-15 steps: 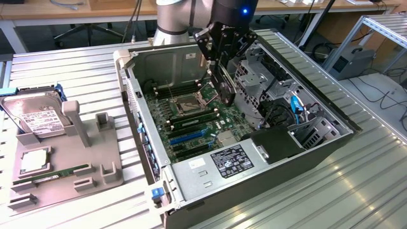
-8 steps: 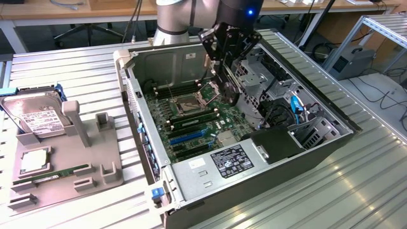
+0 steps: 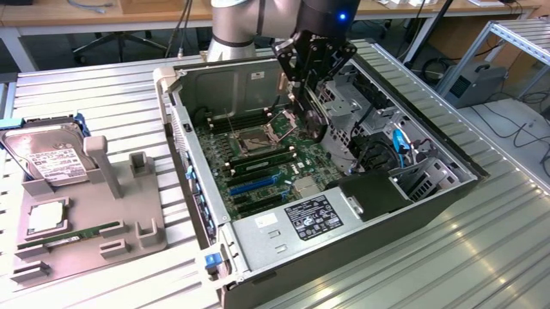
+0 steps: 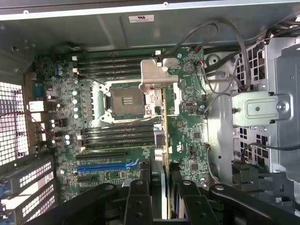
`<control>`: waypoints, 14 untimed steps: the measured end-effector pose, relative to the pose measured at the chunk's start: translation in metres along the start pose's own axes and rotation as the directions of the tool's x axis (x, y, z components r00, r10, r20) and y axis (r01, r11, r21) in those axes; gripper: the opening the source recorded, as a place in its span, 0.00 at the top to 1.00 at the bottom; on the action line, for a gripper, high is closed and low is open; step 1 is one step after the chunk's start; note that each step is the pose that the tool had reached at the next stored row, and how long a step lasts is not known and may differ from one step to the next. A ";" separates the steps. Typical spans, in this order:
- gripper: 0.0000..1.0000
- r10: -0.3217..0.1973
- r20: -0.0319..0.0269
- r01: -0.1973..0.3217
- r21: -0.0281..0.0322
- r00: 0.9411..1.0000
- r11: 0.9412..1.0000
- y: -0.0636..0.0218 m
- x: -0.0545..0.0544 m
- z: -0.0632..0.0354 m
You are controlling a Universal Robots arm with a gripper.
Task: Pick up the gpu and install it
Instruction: 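Pick up the gpu and move the gpu toward the slot, then insert the gpu into the slot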
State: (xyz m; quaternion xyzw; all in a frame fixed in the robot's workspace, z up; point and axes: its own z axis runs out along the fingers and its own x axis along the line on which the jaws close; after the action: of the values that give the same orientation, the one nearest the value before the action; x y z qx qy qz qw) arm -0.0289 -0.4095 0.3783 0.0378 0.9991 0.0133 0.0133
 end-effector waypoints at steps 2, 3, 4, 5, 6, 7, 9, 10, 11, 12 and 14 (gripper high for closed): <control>0.73 0.000 0.000 0.000 0.000 1.000 1.000 0.0000 0.000 0.0000; 0.73 0.000 0.000 0.000 0.000 1.000 1.000 0.0000 0.000 0.0000; 0.73 0.000 0.000 0.000 0.000 1.000 1.000 0.0000 0.000 0.0000; 0.73 0.000 0.000 0.000 0.000 1.000 1.000 0.0000 0.000 0.0000; 0.73 0.000 0.000 0.000 0.000 1.000 1.000 0.0000 0.000 0.0000; 0.73 0.000 0.000 0.000 0.000 1.000 1.000 0.0000 0.000 0.0000; 0.73 0.000 0.000 0.000 0.000 1.000 1.000 0.0000 0.000 0.0000; 0.73 0.000 0.000 0.000 0.000 1.000 1.000 0.0000 0.000 0.0000; 0.73 0.000 0.000 0.000 0.000 1.000 1.000 0.0000 0.000 0.0000; 0.73 -0.001 0.000 0.001 0.000 1.000 1.000 0.0000 0.000 0.0000; 0.73 -0.006 0.000 0.006 0.000 1.000 1.000 0.0000 0.000 0.0000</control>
State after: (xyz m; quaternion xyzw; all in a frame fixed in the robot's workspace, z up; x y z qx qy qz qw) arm -0.0287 -0.4095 0.3783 0.0346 0.9992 0.0133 0.0132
